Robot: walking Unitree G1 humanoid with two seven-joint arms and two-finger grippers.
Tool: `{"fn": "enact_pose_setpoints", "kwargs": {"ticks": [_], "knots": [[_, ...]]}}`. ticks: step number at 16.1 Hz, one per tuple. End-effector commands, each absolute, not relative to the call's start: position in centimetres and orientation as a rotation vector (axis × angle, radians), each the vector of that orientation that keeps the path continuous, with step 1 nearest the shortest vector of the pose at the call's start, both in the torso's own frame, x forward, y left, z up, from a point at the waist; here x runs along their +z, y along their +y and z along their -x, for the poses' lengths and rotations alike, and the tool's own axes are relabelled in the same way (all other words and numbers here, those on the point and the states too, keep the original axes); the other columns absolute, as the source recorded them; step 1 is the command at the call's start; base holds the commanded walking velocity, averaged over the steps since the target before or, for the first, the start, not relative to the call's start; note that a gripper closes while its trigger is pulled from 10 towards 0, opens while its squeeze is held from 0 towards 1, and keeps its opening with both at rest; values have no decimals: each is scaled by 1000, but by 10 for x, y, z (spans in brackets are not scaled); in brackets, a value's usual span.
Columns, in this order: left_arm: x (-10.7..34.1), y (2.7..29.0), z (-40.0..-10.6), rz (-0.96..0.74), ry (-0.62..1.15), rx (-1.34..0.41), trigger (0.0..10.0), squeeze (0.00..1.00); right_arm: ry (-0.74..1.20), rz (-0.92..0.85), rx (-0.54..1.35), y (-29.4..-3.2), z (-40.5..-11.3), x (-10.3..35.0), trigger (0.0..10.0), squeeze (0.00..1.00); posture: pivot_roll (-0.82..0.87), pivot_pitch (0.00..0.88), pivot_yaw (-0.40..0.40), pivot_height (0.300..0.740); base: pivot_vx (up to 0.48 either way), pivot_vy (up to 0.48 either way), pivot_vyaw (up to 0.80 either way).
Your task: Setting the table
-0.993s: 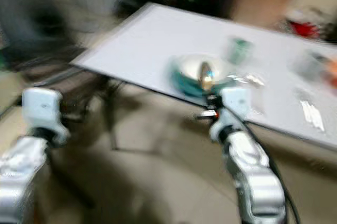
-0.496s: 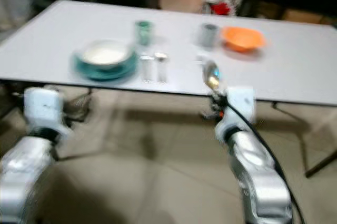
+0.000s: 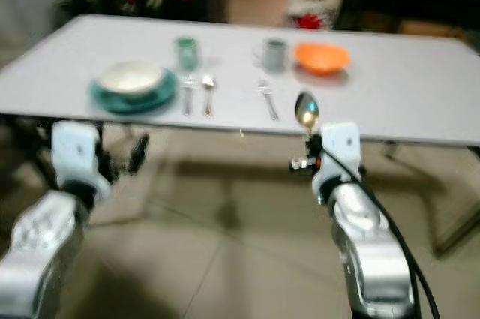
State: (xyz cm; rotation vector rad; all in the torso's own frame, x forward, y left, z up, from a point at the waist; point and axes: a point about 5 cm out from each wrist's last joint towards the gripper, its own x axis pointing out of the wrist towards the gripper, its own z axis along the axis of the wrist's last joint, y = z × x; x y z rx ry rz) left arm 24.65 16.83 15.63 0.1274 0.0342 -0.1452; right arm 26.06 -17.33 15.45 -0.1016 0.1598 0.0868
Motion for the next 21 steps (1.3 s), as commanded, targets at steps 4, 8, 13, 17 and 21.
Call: {"fn": "enact_pose_setpoints", "kwargs": {"ticks": [4, 8, 13, 17, 21], "knots": [[161, 168, -250, -135, 14, -159, 10000, 0, 159, 50, 89, -174, -263, 158, 10000, 0, -87, 0, -18, 740, 302, 0, -200], [160, 165, -252, -136, 10, -177, 10000, 0, 159, 50, 66, -176, -262, 158, 10000, 0, -92, 0, -18, 740, 302, 0, -200], [159, 162, -252, -136, 10, -205, 10000, 0, 179, 44, 47, -177, -258, 155, 10000, 0, -101, 0, -15, 740, 301, 0, -320], [158, 161, -253, -134, 10, -220, 10000, 0, 190, 39, 20, -181, -254, 153, 10000, 0, -105, 0, -11, 740, 301, 0, -200], [158, 161, -253, -135, 10, -226, 10000, 0, 195, 32, 12, -179, -252, 152, 10000, 0, -111, 0, -4, 740, 301, 0, -400]]}}
